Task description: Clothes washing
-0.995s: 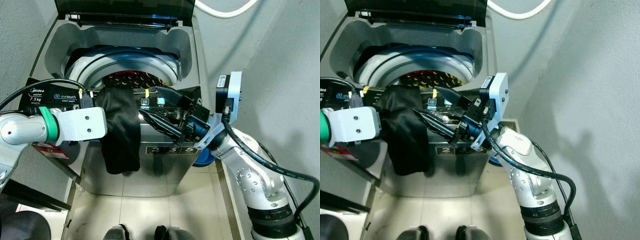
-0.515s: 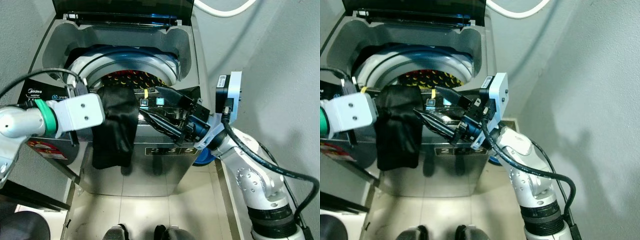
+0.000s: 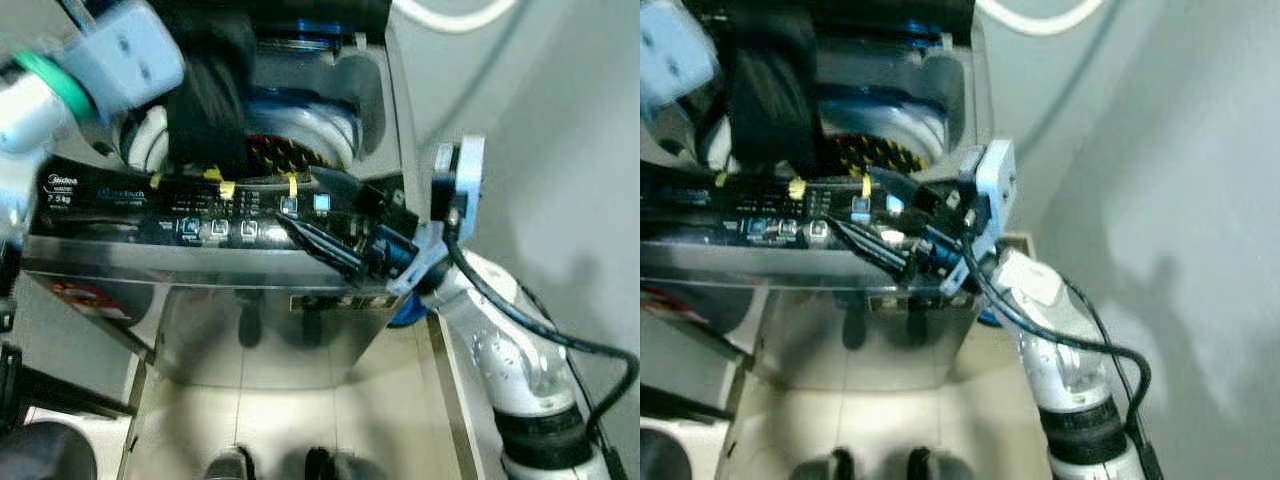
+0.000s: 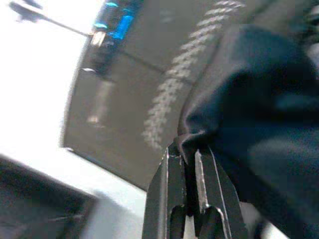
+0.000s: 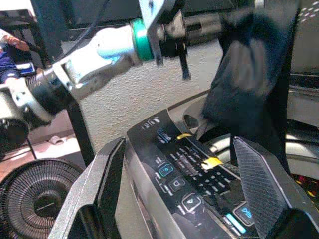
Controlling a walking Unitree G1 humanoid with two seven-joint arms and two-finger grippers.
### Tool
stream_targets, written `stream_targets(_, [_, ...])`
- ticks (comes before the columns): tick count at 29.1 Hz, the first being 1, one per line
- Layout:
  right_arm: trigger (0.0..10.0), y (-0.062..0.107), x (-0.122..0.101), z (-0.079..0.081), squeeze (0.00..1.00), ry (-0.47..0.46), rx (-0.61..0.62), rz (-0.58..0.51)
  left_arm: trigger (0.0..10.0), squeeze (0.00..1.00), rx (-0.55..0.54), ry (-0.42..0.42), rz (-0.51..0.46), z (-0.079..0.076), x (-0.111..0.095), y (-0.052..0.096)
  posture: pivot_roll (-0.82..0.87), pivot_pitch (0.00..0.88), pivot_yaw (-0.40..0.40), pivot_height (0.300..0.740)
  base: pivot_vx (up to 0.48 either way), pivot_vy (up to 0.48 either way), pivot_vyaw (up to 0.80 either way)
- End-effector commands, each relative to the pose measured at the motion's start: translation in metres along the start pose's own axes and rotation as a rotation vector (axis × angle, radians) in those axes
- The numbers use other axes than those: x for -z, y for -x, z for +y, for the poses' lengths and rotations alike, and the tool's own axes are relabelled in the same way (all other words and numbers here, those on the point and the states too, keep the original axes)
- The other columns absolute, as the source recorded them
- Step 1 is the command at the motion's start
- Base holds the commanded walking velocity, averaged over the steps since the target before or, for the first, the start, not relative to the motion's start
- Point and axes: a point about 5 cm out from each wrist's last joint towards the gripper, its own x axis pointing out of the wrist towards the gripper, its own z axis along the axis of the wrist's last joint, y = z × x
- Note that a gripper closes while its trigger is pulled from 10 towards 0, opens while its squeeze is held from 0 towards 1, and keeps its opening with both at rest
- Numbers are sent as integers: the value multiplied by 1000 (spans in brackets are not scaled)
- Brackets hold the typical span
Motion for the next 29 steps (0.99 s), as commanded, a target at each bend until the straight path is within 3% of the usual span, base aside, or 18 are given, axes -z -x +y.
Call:
stream_targets(1, [10000, -1, -1, 3, 0, 6, -12, -1, 10000, 0, -5, 23, 48, -3, 9, -7, 77, 131, 6, 740, 0, 0, 0])
stream_targets(3, [10000, 0, -3, 4, 0, 11, -5, -6, 10000, 27, 58, 131, 121, -15, 19, -16, 71, 133, 13, 740, 0, 0, 0])
stream_targets(6, [10000, 0, -3, 4, 0, 13, -2, -8, 10000, 27, 77, 162, 142, -21, 21, -18, 67, 136, 14, 740, 0, 0, 0])
stream_targets(7, [10000, 0, -4, 4, 0, 14, 1, -9, 10000, 1000, 101, 200, 147, -27, 23, -19, 63, 140, 17, 740, 0, 0, 0])
stream_targets(13, [10000, 1, -5, 5, 0, 16, 5, -11, 10000, 1000, 158, 304, 115, -37, 22, -23, 61, 140, 17, 740, 0, 0, 0])
stream_targets(15, [10000, 1, -5, 4, 0, 16, 6, -12, 10000, 1000, 145, 333, 93, -34, 22, -26, 65, 142, 14, 740, 0, 0, 0])
stream_targets(29, [10000, -2, -4, 4, 0, 8, -4, -13, 10000, 1000, 148, 352, 69, -26, 24, -24, 82, 144, 0, 740, 0, 0, 0])
